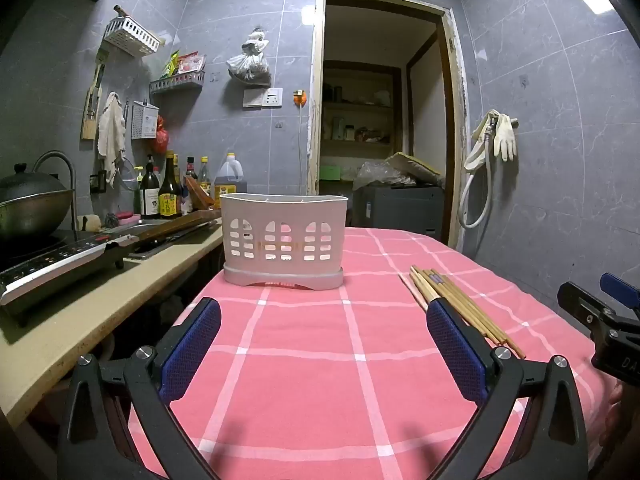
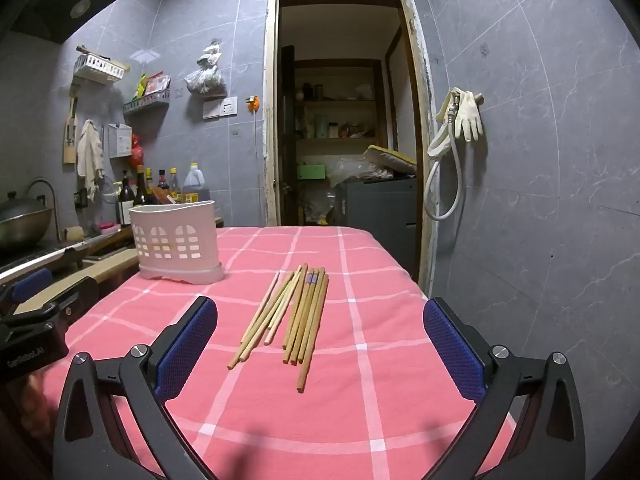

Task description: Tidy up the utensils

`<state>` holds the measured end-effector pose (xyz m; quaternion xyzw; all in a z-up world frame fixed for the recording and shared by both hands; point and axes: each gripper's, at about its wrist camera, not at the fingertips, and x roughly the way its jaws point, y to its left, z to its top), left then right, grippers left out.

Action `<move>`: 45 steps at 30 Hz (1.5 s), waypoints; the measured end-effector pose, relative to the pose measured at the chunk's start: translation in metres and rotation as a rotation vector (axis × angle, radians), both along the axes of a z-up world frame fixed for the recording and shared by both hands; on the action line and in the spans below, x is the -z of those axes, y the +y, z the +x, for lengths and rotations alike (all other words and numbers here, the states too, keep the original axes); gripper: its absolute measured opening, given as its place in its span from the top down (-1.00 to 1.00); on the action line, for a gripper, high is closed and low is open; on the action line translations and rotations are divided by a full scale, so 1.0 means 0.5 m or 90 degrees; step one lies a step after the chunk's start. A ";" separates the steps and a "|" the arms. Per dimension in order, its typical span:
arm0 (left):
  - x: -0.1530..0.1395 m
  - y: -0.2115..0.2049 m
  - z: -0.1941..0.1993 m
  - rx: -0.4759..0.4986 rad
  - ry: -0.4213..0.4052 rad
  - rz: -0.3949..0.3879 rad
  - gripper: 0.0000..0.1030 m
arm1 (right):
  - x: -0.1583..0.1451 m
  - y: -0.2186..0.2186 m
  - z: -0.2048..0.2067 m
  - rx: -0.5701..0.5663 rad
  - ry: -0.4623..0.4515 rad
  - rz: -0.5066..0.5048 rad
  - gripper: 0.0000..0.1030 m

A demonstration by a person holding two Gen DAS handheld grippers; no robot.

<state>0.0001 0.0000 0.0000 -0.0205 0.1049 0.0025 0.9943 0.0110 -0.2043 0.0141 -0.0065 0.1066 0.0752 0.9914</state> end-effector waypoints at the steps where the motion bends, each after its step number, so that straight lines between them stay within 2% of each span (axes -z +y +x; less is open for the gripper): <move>1: 0.000 0.000 0.000 0.000 0.001 0.001 -0.96 | 0.000 0.000 0.000 0.000 0.001 -0.001 -1.00; 34: 0.001 -0.002 -0.003 0.003 0.005 0.002 -0.96 | 0.004 0.001 0.001 0.000 0.003 0.004 -1.00; 35: 0.011 -0.005 0.018 0.003 0.005 0.002 -0.96 | 0.004 0.001 0.002 0.000 0.003 0.004 -1.00; 45: 0.010 -0.004 0.019 0.002 0.006 0.001 -0.96 | 0.006 0.002 0.003 -0.001 0.004 0.005 -1.00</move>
